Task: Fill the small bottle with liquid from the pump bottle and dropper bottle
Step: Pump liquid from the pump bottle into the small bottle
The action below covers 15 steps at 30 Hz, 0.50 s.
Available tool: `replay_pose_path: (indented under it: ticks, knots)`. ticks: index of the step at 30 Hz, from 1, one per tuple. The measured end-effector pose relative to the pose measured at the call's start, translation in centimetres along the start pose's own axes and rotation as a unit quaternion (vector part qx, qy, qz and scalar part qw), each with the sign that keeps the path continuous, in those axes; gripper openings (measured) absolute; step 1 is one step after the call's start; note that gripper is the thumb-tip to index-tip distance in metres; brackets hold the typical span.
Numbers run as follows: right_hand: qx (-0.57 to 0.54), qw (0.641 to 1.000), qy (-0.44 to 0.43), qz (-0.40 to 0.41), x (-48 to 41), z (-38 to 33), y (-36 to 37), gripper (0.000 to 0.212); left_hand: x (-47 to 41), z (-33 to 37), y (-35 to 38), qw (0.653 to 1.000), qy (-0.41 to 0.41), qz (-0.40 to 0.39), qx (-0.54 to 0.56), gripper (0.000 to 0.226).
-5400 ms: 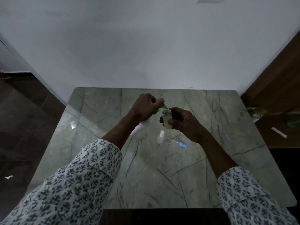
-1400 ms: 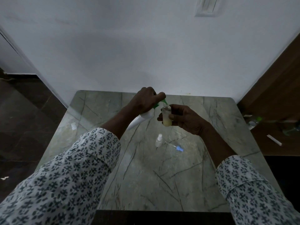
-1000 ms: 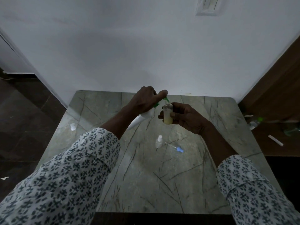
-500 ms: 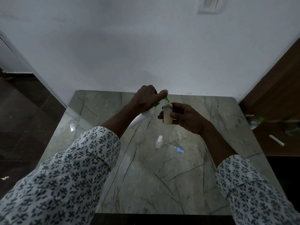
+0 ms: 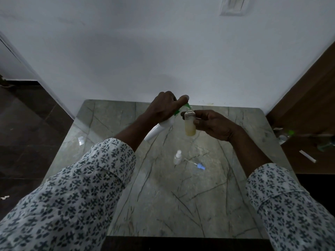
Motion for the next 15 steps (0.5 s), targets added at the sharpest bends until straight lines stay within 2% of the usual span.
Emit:
replay_pose_path:
  ticks: [4, 6, 9, 12, 15]
  knots:
    - [0.027, 1.0, -0.002, 0.003, 0.3, -0.1, -0.1, 0.076, 0.3, 0.4, 0.1, 1.0, -0.011, 0.004, 0.009, 0.093]
    - [0.031, 0.999, -0.001, 0.006, 0.5, -0.2, -0.1, 0.07, 0.4, 0.5, 0.1, 1.0, -0.015, 0.005, 0.01, 0.096]
    - [0.034, 0.999, -0.007, -0.004, 0.8, -0.5, 0.0, 0.062, 0.5, 0.6, 0.2, 1.0, -0.002, -0.007, 0.008, 0.095]
    - [0.04, 0.999, -0.018, -0.013, 1.0, -0.6, 0.5, 0.042, 0.6, 0.8, 0.3, 1.0, 0.012, -0.011, 0.017, 0.088]
    - [0.034, 0.999, -0.016, -0.014, 1.1, -0.4, 0.8, 0.04, 0.7, 1.0, 0.4, 1.0, 0.019, -0.011, 0.023, 0.074]
Point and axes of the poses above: each hand's wrist, its own x-axis away from the middle knuckle, its own y-axis out of the palm, z = x × y, the point moved 5 cm from there along -x, towards the middle knuckle, and after that the axes turned 13 degrees about x, right-handed, at the moved point
